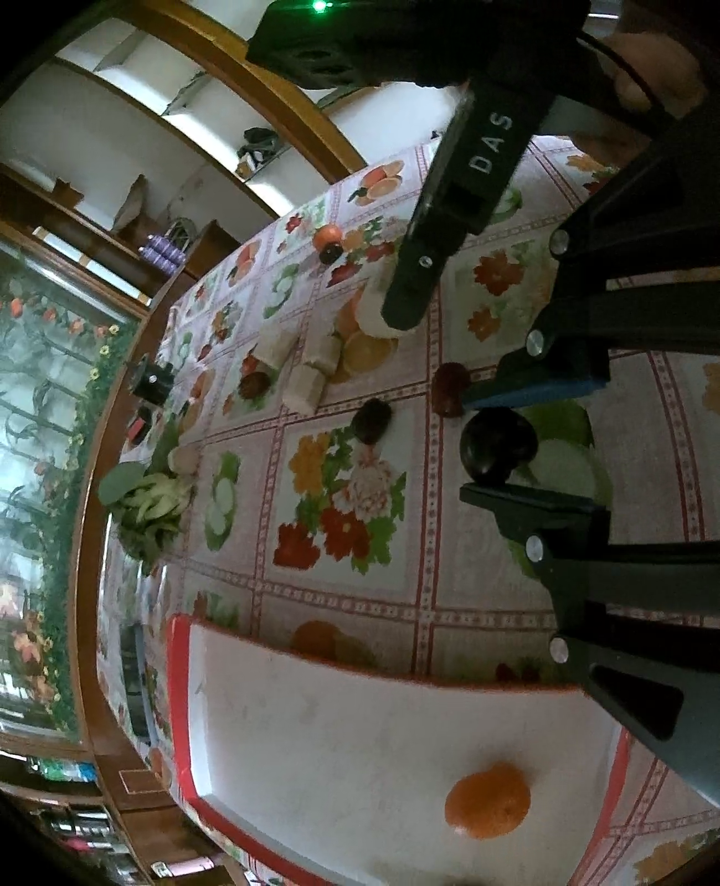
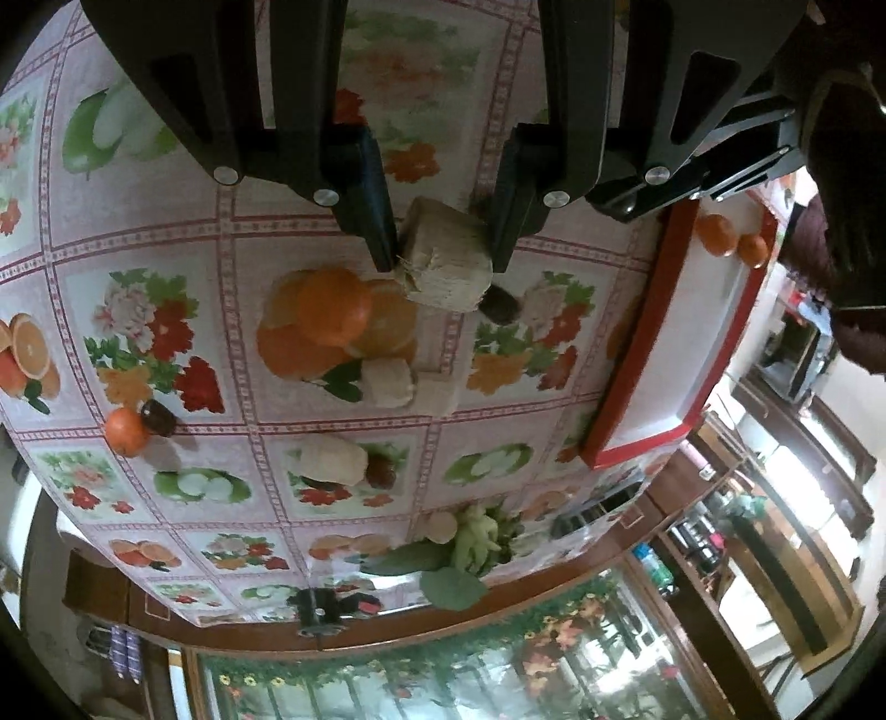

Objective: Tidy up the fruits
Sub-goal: 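Carry the plum and bread bun with both grippers over the white tray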

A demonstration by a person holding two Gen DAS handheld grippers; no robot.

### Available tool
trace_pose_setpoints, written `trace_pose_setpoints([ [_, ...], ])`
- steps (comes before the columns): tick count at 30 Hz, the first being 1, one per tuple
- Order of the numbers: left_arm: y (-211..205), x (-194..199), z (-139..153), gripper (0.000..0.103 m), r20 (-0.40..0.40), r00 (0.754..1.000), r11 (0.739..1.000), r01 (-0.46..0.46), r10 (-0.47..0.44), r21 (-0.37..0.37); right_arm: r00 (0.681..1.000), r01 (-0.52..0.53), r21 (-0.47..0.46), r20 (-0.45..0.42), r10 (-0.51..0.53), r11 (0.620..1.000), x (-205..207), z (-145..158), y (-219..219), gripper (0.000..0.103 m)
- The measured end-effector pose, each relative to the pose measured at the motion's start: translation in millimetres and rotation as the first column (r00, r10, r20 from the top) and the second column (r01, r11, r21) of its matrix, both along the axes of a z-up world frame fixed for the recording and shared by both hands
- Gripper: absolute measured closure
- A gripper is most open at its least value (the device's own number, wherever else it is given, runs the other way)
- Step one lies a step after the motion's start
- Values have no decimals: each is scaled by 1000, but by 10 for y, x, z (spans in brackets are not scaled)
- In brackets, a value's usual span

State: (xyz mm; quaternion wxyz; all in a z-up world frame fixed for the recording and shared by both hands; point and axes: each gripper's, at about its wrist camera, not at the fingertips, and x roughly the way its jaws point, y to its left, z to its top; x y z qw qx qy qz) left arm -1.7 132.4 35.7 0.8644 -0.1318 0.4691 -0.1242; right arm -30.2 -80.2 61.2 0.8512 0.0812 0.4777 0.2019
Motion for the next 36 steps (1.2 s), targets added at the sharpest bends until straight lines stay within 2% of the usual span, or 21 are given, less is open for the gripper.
trace_pose_setpoints([
  [13, 721, -109, 199, 74, 61, 986, 987, -157, 156, 19, 983, -179, -3, 30, 179, 984, -36, 151, 876, 71],
  [24, 1430, -158, 158, 74, 59, 948, 949, -314, 312, 33, 950, -306, -16, 53, 307, 952, -46, 234, 1623, 71],
  [32, 1810, -53, 52, 74, 42, 922, 919, -387, 385, 75, 938, -346, -15, 22, 347, 938, 79, 105, 2010, 71],
  [36, 1893, 50, -28, 74, 25, 919, 914, -395, 395, 91, 930, -367, -35, -1, 367, 930, 102, -13, 2179, 71],
])
